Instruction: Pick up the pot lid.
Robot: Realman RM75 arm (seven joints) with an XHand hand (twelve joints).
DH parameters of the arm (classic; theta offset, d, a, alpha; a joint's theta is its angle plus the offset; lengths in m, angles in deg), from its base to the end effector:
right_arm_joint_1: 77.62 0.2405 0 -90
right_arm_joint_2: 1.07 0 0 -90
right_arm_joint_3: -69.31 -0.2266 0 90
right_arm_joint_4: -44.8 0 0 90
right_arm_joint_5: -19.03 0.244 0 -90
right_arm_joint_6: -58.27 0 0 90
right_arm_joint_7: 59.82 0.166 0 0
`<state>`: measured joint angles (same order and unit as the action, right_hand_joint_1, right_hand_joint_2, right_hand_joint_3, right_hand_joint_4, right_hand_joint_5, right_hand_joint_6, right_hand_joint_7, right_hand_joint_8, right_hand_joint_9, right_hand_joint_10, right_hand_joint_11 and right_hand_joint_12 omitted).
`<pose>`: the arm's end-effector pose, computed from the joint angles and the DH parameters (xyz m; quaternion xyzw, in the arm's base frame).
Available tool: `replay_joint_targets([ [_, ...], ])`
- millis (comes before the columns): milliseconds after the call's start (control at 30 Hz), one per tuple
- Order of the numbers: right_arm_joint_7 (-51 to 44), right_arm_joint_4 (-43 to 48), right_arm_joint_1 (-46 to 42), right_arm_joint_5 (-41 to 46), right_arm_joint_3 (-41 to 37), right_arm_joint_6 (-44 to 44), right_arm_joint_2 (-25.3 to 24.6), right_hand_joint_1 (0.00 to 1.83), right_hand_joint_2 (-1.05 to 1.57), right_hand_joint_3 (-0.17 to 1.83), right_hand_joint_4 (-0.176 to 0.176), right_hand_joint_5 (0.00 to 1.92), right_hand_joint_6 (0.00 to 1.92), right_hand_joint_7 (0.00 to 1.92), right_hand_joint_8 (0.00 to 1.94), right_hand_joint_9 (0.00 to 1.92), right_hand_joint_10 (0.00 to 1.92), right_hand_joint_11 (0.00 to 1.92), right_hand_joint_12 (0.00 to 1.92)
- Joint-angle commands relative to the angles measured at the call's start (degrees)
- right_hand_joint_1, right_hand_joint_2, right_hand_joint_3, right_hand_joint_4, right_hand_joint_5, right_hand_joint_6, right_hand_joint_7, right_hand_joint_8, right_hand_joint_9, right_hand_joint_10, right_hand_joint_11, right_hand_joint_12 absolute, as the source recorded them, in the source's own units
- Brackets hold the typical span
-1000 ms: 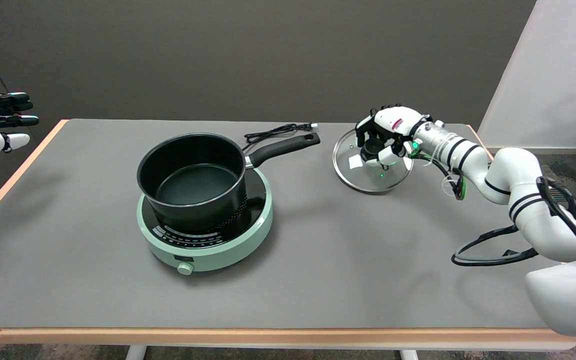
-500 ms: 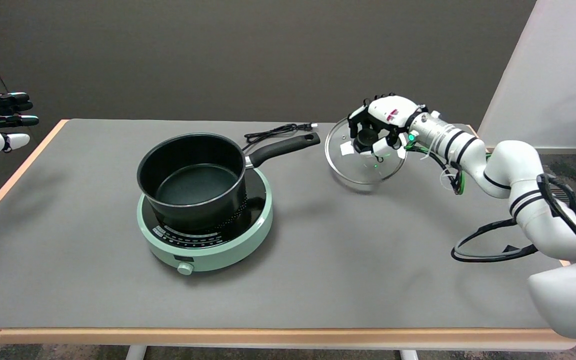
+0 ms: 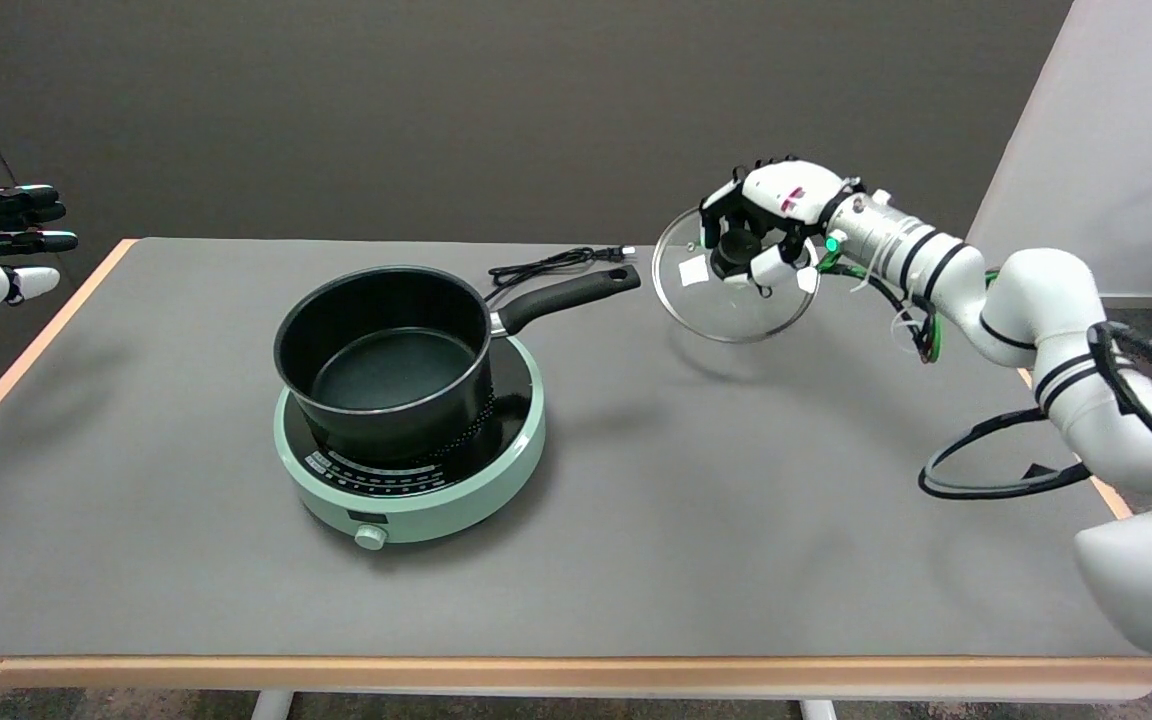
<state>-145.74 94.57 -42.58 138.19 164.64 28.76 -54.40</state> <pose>-0.1626 -0.4978 0.4265 0.7671 -0.0269 -0.0101 0.6409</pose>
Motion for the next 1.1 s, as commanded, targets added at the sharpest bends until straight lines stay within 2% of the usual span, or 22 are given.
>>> replay_joint_targets([
  [33,12.71,-0.56,10.49,0.08,11.76,2.94,5.03,1.36,0.81,0.73,0.176,0.78,0.89,0.89,1.37,0.83,1.51,0.72,1.57],
  [467,29.46,3.2,22.74,-0.23,25.93,3.67,5.84,1.36,0.81,0.73,0.176,0.78,0.9,0.89,1.38,0.82,1.54,0.72,1.59],
  [733,35.77,1.93,30.89,-0.47,33.27,3.04,6.08,1.36,0.82,0.73,0.176,0.8,0.92,0.87,1.41,0.85,1.61,0.73,1.59],
  [1100,46.53,4.67,36.26,-0.47,42.36,2.87,3.94,1.36,0.79,0.78,0.176,0.77,0.96,0.89,1.4,0.82,1.61,0.7,1.53],
])
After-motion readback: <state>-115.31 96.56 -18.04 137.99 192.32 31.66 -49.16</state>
